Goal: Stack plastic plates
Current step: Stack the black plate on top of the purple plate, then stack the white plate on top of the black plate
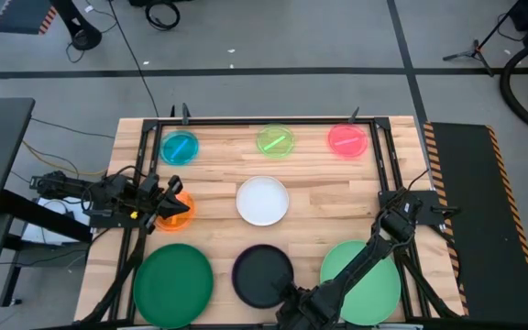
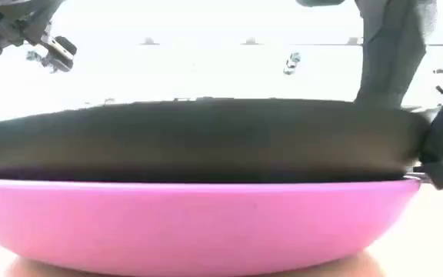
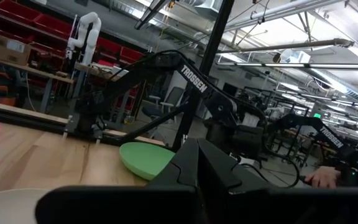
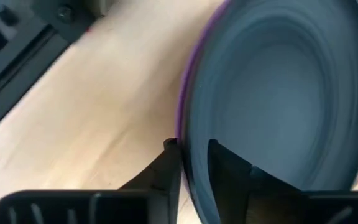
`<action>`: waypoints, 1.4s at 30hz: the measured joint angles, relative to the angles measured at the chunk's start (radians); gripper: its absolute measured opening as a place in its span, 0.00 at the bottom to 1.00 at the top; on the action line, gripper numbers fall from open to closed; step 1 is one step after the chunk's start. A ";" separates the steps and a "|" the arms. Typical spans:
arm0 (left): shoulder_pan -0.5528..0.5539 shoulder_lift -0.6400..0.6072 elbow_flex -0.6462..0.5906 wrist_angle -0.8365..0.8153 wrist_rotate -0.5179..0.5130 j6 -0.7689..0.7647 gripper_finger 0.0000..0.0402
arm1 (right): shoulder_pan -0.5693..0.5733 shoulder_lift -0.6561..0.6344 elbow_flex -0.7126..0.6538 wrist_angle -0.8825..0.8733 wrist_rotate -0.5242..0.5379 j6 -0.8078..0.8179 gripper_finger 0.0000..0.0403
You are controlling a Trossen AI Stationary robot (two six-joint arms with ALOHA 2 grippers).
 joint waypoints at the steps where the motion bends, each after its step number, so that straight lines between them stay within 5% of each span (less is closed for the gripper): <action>1: 0.000 0.000 0.000 0.000 0.000 0.000 0.02 | 0.000 0.000 0.000 -0.002 0.012 0.007 0.25; 10: 0.000 0.000 0.000 0.000 0.000 0.004 0.02 | -0.007 -0.007 0.000 -0.117 0.177 0.053 0.34; 18: 0.000 0.000 0.000 -0.013 0.000 -0.010 0.02 | -0.089 -0.073 0.000 -0.175 0.017 0.080 0.35; 24: 0.000 0.000 0.000 -0.032 0.000 -0.003 0.02 | -0.155 -0.186 -0.032 -0.158 0.031 -0.037 0.34; 30: -0.001 0.000 0.001 -0.032 0.000 -0.016 0.02 | -0.293 -0.366 -0.224 -0.091 -0.001 -0.068 0.34; 35: 0.000 0.000 0.001 -0.032 0.002 -0.018 0.02 | -0.416 -0.495 -0.483 0.162 -0.043 -0.087 0.35; 42: 0.000 0.000 0.001 -0.039 0.004 -0.014 0.02 | -0.514 -0.527 -0.709 0.448 -0.111 -0.215 0.35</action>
